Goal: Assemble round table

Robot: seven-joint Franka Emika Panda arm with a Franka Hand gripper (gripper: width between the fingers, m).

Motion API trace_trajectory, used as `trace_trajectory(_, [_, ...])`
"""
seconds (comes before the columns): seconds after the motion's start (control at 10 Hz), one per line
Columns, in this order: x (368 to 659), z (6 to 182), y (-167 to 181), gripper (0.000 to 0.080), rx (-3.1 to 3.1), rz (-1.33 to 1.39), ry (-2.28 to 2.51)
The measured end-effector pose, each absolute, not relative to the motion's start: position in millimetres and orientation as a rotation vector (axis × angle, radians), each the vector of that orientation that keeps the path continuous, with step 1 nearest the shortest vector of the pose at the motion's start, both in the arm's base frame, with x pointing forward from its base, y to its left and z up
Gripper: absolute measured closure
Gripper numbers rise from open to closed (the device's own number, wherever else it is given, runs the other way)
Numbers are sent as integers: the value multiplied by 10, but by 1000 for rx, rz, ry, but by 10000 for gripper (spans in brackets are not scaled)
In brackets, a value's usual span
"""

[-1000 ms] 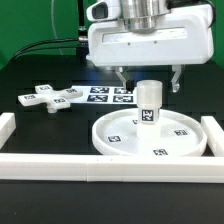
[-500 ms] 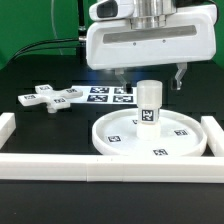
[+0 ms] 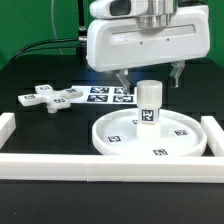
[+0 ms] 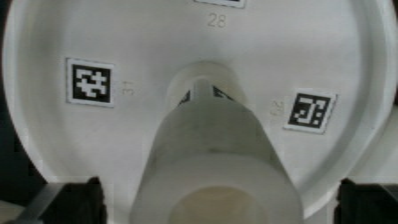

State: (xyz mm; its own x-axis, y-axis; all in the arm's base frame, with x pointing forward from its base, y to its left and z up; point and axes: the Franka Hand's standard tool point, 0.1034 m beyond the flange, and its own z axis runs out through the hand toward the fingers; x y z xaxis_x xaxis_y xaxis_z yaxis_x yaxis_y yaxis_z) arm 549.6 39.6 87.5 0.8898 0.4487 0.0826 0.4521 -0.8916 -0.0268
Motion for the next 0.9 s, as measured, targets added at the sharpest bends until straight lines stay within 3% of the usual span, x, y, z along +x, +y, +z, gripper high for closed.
trace_trajectory(0.9, [5483, 834, 330, 150, -2664, -99, -1668])
